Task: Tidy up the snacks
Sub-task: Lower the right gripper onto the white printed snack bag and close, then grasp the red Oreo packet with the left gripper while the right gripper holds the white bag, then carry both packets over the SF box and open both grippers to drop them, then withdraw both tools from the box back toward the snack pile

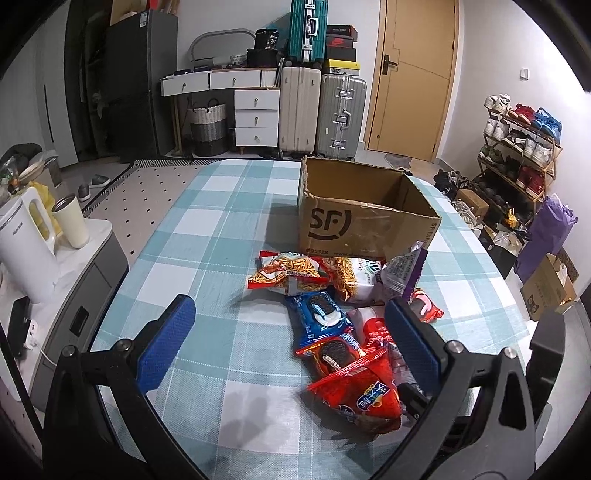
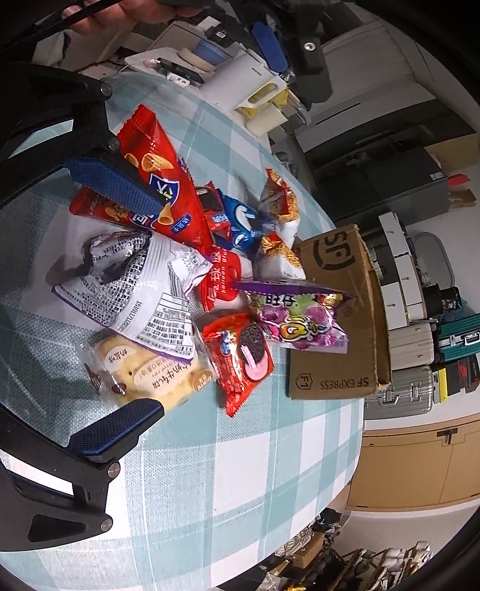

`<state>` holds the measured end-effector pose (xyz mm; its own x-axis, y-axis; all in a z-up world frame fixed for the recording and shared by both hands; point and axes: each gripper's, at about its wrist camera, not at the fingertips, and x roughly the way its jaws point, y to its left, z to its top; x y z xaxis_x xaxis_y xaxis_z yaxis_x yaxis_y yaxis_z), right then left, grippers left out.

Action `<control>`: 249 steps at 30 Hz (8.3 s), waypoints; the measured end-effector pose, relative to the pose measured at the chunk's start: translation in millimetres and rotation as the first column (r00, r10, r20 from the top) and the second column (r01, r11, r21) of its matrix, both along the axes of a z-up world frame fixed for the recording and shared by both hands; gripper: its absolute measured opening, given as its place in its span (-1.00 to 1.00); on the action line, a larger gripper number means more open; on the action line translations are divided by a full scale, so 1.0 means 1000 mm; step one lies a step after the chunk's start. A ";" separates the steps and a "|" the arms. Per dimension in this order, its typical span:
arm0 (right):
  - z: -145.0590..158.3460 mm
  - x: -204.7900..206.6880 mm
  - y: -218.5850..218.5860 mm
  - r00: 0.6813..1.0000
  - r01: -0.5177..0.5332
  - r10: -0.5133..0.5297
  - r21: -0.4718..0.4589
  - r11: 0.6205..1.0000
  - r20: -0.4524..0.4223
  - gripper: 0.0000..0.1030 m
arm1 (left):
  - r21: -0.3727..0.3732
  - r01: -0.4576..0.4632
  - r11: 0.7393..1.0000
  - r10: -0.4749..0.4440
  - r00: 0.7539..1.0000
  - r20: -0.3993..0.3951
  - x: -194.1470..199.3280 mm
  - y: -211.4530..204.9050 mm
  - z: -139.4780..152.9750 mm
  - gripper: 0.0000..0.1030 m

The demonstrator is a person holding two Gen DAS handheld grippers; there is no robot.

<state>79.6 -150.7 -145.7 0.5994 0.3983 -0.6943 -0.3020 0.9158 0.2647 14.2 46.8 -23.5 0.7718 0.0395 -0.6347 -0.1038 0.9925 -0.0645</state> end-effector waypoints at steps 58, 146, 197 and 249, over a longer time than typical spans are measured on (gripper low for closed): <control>0.022 -0.016 -0.032 0.998 -0.015 0.009 0.101 0.995 0.068 -0.17 | -0.103 0.231 0.967 -0.244 0.960 -0.138 -0.011 -0.032 -0.065 0.98; 0.171 0.154 -0.013 0.977 -0.063 0.038 0.112 0.992 0.208 -0.17 | -0.124 0.342 0.932 -0.345 0.939 -0.004 0.243 -0.020 0.085 -0.51; 0.134 0.217 -0.020 0.977 0.008 -0.015 0.037 0.999 0.213 0.49 | -0.069 0.251 0.965 -0.253 0.968 -0.008 0.285 -0.022 0.040 0.63; 0.083 -0.016 -0.040 0.988 0.026 -0.030 0.032 0.999 0.152 0.49 | -0.065 0.234 0.970 -0.238 0.970 -0.047 0.041 -0.026 0.013 0.97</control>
<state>64.0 -190.4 -62.4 0.7087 0.3991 -0.5818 -0.3152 0.9169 0.2450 55.3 21.2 -10.2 0.7190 -0.1783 -0.6717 0.1278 0.9840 -0.1243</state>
